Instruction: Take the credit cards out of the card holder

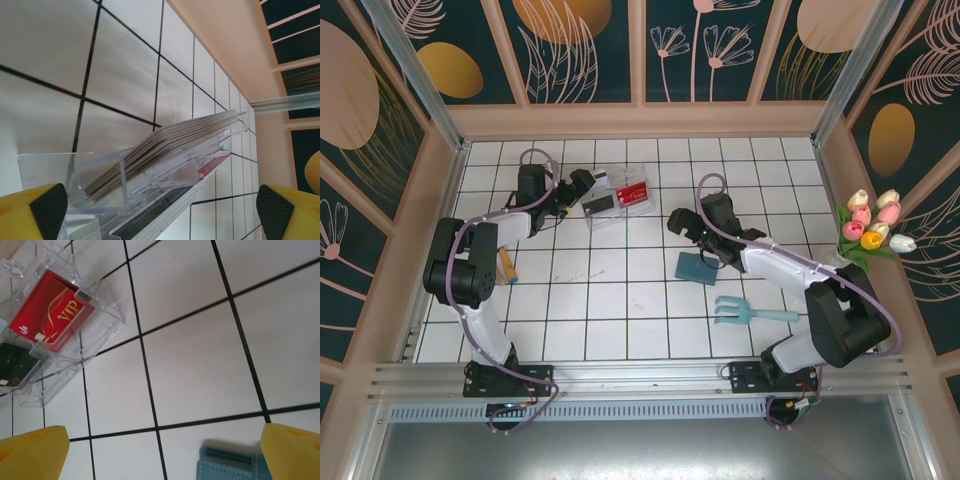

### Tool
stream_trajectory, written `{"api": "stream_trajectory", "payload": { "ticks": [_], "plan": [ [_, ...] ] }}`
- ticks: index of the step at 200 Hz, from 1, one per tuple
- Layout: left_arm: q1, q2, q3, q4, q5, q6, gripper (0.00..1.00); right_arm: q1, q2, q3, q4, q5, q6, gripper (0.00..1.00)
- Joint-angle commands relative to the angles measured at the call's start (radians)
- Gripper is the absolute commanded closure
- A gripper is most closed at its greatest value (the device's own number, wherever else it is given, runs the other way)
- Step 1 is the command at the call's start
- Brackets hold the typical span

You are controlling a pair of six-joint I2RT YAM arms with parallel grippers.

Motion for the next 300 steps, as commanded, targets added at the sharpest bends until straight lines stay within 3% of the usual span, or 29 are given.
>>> {"api": "stream_trajectory", "payload": {
  "ticks": [1,64,108,148,200,247,300],
  "plan": [
    [-0.010,0.033,0.057,0.039,0.055,-0.008,0.02,0.009,-0.034,-0.020,-0.049,0.015,0.033,0.01],
    [-0.010,-0.003,0.062,-0.094,-0.064,0.009,0.02,0.009,0.017,0.048,-0.293,0.074,0.066,0.01],
    [-0.010,-0.123,0.007,-0.253,-0.181,0.086,0.01,-0.006,0.111,0.138,-0.430,0.085,-0.049,0.01],
    [-0.010,-0.204,0.008,-0.387,-0.275,0.139,0.01,-0.006,0.160,0.169,-0.414,0.010,-0.165,0.01],
    [-0.009,-0.227,0.020,-0.471,-0.336,0.126,0.01,-0.006,0.239,0.248,-0.459,0.029,-0.246,0.01],
    [-0.008,-0.209,0.019,-0.483,-0.296,0.127,0.01,0.006,0.226,0.217,-0.459,0.005,-0.200,0.01],
    [-0.008,-0.215,-0.019,-0.455,-0.379,0.123,0.01,0.089,0.175,0.130,-0.432,-0.098,-0.079,0.01]
  ]
}}
